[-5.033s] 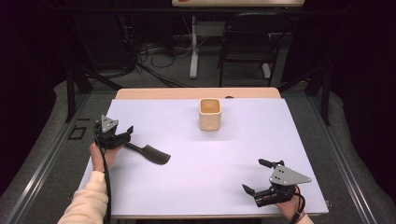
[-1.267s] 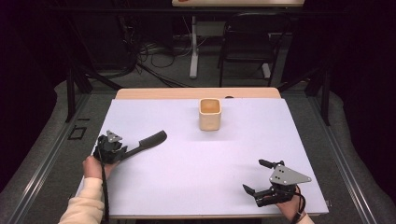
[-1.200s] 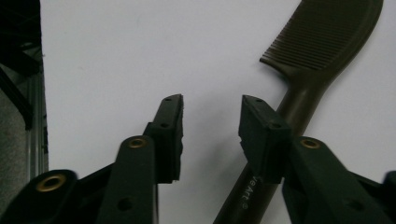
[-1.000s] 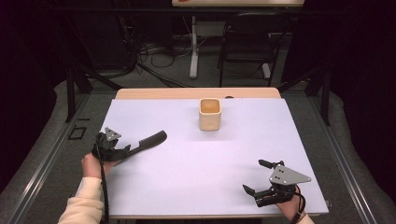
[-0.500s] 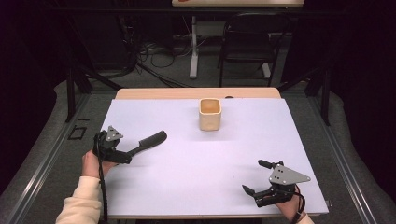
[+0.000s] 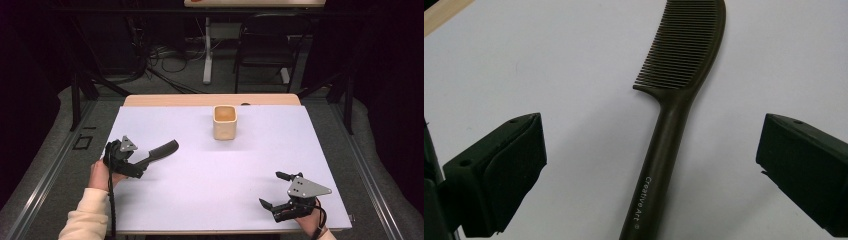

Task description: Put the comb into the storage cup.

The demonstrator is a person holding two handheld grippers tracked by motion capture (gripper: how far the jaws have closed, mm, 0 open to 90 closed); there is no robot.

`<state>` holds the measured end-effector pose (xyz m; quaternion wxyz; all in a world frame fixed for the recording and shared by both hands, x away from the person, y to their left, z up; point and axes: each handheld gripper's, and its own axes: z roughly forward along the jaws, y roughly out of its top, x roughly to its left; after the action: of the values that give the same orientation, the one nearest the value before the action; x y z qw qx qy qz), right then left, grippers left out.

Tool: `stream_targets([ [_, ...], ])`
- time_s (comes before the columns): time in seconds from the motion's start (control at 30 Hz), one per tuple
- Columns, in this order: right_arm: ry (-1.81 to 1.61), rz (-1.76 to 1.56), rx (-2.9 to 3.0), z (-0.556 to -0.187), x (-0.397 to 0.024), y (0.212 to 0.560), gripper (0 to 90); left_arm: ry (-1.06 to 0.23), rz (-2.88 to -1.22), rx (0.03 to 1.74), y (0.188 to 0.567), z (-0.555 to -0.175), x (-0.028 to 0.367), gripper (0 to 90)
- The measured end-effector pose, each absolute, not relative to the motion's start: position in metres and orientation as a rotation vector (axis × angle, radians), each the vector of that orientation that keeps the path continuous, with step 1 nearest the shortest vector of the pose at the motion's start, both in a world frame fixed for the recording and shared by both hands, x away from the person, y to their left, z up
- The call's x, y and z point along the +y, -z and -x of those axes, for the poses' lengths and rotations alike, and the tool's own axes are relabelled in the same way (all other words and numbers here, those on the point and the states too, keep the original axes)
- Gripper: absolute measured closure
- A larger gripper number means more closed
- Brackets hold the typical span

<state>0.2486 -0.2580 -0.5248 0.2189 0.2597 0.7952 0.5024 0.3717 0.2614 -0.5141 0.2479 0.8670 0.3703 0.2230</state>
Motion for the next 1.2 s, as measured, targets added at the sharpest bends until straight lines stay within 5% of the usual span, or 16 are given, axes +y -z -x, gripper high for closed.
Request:
stream_targets([
  [0.63,-1.376,-0.719,2.217,-0.251,-0.255,0.527,0.5,-0.479,-2.535,0.994,0.513,-0.389,0.255,1.0],
  [1.2,-1.373,-0.724,2.228,-0.251,-0.254,0.528,0.5,-0.349,-2.754,0.966,0.515,-0.413,0.232,52.3],
])
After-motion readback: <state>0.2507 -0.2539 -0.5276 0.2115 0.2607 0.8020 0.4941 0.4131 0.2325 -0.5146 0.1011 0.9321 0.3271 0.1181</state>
